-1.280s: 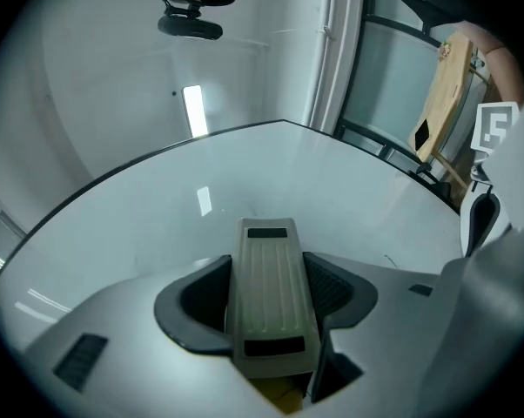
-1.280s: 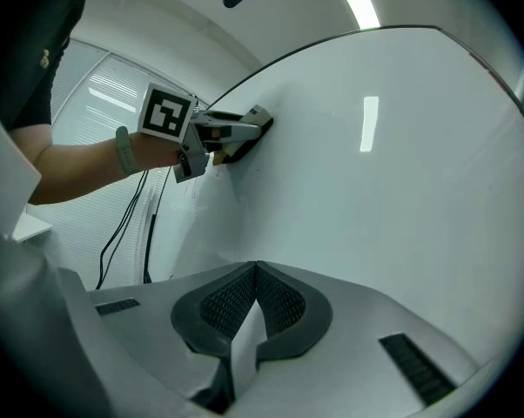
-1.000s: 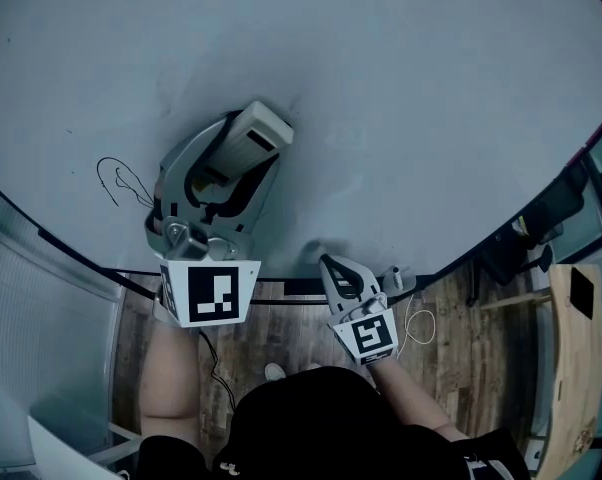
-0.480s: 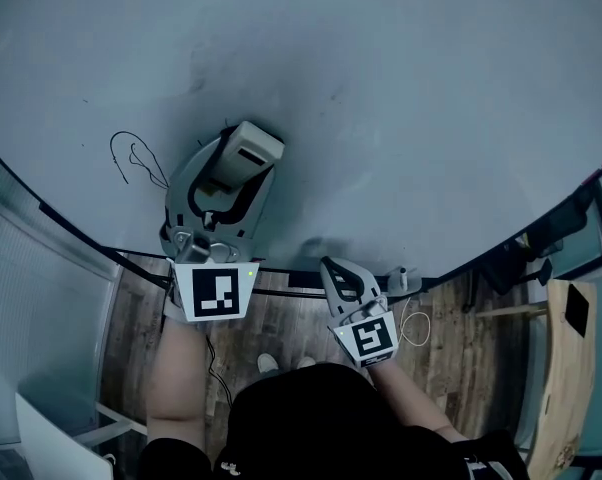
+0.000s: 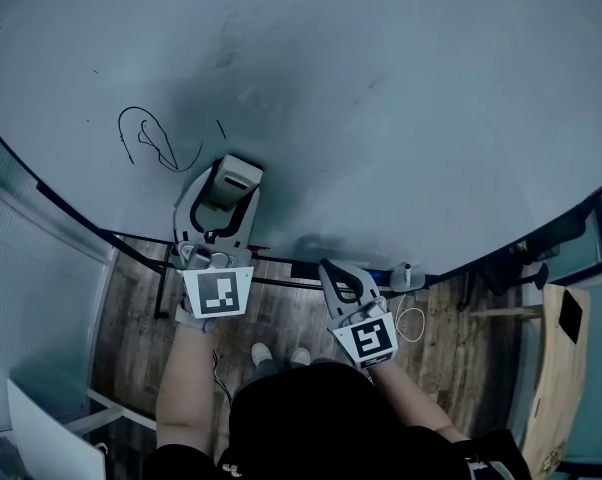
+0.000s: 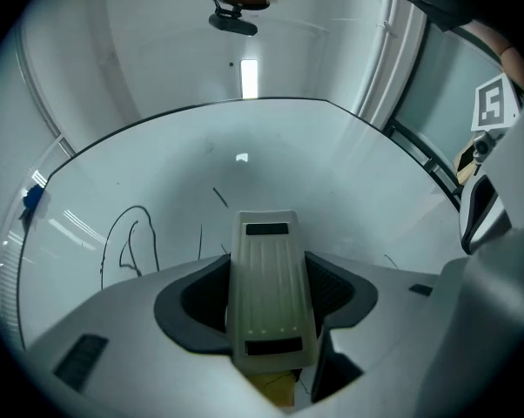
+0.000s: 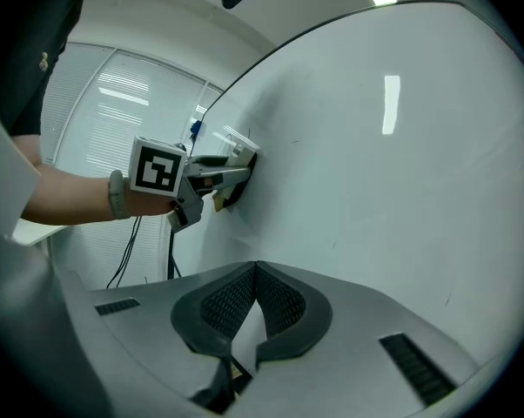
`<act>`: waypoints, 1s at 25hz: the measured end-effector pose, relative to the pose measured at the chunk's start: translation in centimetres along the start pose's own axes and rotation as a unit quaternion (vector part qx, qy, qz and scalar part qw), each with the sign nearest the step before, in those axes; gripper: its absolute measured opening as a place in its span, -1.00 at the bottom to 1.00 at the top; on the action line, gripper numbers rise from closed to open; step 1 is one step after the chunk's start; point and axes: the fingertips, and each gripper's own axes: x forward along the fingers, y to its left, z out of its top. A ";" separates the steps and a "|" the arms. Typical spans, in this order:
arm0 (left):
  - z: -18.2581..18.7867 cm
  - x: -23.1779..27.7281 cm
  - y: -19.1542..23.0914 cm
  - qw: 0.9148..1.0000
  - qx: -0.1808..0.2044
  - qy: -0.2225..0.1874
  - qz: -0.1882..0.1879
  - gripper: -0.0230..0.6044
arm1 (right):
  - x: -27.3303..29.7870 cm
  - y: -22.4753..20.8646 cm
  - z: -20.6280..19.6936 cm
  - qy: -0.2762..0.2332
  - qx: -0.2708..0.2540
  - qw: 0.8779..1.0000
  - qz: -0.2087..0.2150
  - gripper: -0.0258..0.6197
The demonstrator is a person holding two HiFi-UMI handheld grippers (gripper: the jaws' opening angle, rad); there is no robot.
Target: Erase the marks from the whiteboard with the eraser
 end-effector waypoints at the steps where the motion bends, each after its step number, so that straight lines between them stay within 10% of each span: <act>1: -0.6 -0.3 -0.1 1.000 -0.004 0.008 0.001 -0.07 | 0.0 0.1 -0.2 0.003 0.005 1.000 -0.001 -0.83; 8: -1.5 -0.7 0.0 0.999 -0.036 0.014 0.002 -0.08 | 0.2 0.9 -0.9 0.011 0.007 1.000 0.009 -0.83; 13: -0.6 -0.6 1.6 0.982 -0.185 -0.009 0.050 -0.08 | 0.1 0.6 -0.8 0.011 0.008 1.000 0.004 -0.83; 25: 6.2 2.1 6.6 0.984 -0.160 -0.025 0.080 -0.08 | -0.5 -0.1 -0.1 -0.007 0.010 1.000 -0.001 -0.83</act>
